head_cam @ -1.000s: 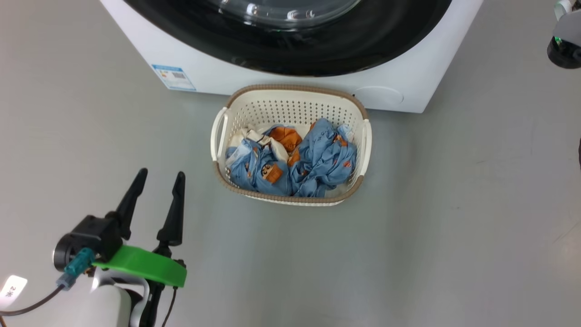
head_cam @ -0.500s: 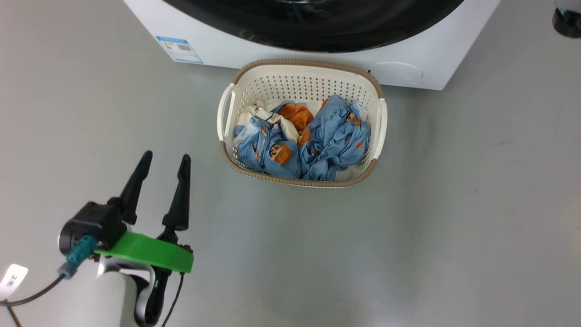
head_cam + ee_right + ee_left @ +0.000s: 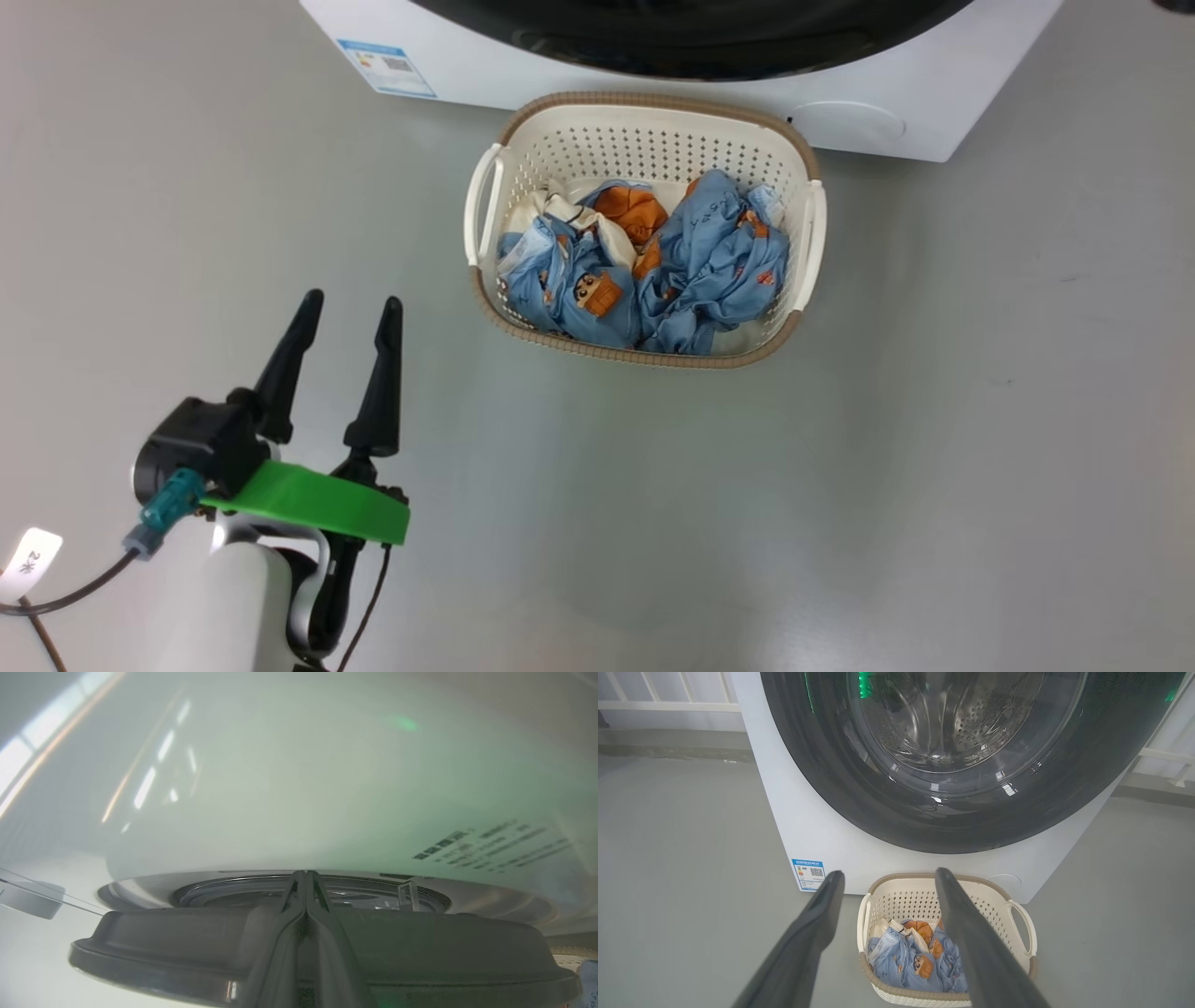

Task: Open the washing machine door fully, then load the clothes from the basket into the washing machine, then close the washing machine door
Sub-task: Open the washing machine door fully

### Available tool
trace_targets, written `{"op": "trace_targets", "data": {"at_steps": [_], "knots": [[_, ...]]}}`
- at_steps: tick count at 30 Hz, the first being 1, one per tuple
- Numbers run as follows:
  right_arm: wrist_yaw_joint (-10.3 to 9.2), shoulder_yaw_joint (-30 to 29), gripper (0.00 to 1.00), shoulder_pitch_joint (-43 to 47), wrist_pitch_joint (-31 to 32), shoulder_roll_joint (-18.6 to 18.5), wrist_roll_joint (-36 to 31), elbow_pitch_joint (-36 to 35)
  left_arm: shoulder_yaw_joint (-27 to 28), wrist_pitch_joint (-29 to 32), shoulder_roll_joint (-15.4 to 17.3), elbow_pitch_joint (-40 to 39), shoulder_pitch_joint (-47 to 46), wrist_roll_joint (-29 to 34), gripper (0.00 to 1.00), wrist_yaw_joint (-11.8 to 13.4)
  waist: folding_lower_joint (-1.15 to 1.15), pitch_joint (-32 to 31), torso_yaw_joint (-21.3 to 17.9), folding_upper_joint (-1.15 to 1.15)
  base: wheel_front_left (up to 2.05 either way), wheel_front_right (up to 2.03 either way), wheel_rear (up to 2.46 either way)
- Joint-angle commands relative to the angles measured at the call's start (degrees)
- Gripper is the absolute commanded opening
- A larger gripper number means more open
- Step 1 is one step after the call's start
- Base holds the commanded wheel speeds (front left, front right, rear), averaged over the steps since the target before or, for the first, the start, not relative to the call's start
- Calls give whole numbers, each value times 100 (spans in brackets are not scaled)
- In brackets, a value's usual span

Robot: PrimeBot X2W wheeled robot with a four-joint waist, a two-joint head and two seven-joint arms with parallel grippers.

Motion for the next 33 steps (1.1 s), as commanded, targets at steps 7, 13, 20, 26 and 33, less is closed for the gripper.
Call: {"op": "trace_targets", "data": {"at_steps": [7,13,20,26,33], "knots": [[10,-33,0,-463,-27,115,-183,45,75,-37,101,-167,-138,-85,100,-9,0,117,141,0,0,0,0],[10,-33,0,-448,59,91,-318,194,115,-37,88,-178,-133,-88,100,-9,0,144,147,0,0,0,0],[10,21,0,-373,671,81,-327,229,111,-37,80,-208,-161,-113,100,-9,0,107,135,0,0,0,0],[10,106,0,-211,1326,107,-262,91,139,-37,79,-247,-165,-79,100,-9,0,37,105,0,0,0,0],[10,173,0,222,2030,139,-179,-183,156,-37,97,-270,-102,-89,100,-9,0,-101,35,0,0,0,0]]}}
